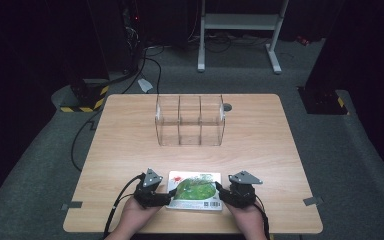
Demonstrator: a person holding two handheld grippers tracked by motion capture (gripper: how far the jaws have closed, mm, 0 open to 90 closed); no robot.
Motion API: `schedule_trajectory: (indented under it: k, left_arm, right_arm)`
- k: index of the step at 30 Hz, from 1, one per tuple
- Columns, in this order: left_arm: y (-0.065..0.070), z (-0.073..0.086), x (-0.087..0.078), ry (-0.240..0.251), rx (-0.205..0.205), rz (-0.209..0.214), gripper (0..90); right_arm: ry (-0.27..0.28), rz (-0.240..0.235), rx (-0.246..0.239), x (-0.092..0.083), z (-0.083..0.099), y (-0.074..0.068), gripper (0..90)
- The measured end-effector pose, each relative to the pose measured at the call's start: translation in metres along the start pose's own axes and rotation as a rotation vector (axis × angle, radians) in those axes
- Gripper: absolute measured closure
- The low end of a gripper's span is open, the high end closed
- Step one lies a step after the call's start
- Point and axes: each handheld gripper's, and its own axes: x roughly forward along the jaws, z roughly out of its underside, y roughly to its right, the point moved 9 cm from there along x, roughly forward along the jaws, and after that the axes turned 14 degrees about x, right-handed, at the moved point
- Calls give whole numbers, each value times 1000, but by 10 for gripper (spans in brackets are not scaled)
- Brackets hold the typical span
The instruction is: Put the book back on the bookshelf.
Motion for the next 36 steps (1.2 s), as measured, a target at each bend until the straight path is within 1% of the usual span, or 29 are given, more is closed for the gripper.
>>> schedule_trajectory:
  k: [1,3,5,6,9,11,14,16,19,20,22,24,26,27,28,29,30,33,35,36]
  left_arm:
    - [2,0,2,-2,-7,7,266]
    - [4,0,5,-6,-11,17,266]
    - [8,0,7,-8,-13,28,266]
    - [10,0,7,-6,-20,35,266]
    - [11,0,7,-4,-23,35,266]
    - [14,0,8,2,-47,54,264]
    - [14,0,8,3,-50,56,259]
    - [15,0,9,2,-58,62,254]
    - [17,0,9,2,-61,61,247]
    - [17,0,9,1,-56,60,246]
    - [17,1,8,2,-45,60,247]
    - [18,1,8,3,-52,63,247]
    - [19,1,7,1,-57,66,248]
    - [19,2,6,-1,-44,60,251]
    - [19,2,6,-2,-46,60,253]
    - [20,2,6,-4,-48,61,254]
    - [20,2,6,-3,-55,61,255]
    - [19,2,5,-5,-51,55,272]
    - [18,1,6,3,-49,44,280]
    - [18,0,7,5,-44,32,286]
  right_arm:
    - [-4,-1,-3,0,1,-1,410]
    - [-27,-3,5,0,4,-3,400]
    - [-38,-4,0,-2,8,-5,387]
    - [-40,-4,7,-2,10,-5,384]
    - [-44,-21,23,-1,15,-6,370]
    - [-46,-28,30,1,14,-8,347]
    - [-42,-45,28,2,15,-13,326]
    - [-51,-50,34,4,18,-16,307]
    - [-66,-53,23,6,21,-20,285]
    - [-68,-51,20,7,22,-20,280]
    - [-84,-50,28,8,24,-21,271]
    - [-96,-47,28,9,26,-20,270]
    - [-115,-66,53,10,28,-20,268]
    - [-127,-77,67,11,29,-21,270]
    - [-133,-84,74,12,29,-22,268]
    - [-136,-76,74,11,29,-23,269]
    - [-131,-74,59,12,28,-22,272]
    - [-139,-68,81,12,28,-22,301]
    - [-140,-67,84,12,27,-22,301]
    - [-140,-64,77,12,27,-22,299]
